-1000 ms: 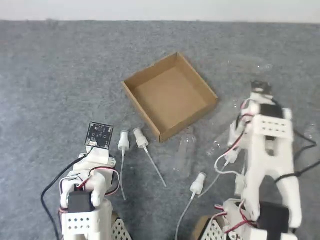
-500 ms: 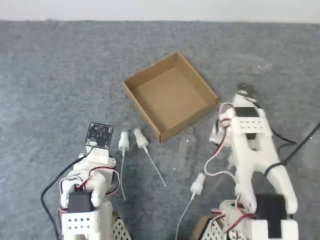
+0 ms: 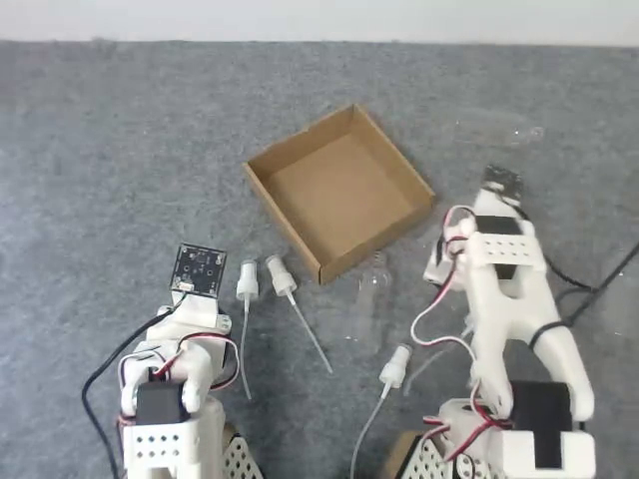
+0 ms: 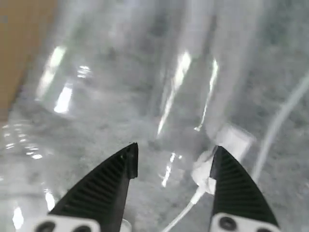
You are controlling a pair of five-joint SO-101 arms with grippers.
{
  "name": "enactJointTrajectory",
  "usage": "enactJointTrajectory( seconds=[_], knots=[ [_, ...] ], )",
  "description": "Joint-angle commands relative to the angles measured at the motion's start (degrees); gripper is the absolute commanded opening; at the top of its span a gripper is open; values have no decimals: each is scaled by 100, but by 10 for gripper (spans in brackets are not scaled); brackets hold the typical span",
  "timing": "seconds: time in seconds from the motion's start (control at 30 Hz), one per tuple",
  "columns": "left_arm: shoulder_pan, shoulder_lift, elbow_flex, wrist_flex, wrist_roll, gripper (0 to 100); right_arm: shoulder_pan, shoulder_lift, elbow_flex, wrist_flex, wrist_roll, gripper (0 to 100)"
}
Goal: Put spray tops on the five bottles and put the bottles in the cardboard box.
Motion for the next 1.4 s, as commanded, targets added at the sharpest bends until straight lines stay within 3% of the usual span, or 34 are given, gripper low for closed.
enactJointTrajectory(
  seconds=[0.0, 0.23, 0.4, 0.63, 0.93, 1.37],
  knots=[
    [-18, -114, -57, 0, -44, 27, -418, -101, -545, -119, 114, 220],
    [-26, -114, -57, 0, -44, 27, -664, -127, -949, 400, 105, 220],
    [-26, -114, -57, 0, -44, 27, -136, -136, -1143, 1244, 105, 220],
    [-26, -114, -57, 9, -44, 27, 646, -541, -1108, 1341, 114, 220],
    [-26, -114, -57, 9, -44, 27, 1499, -1376, -281, 1051, 114, 220],
    [-26, -114, -57, 0, -44, 27, 1420, -163, 431, 57, 114, 224]
  ],
)
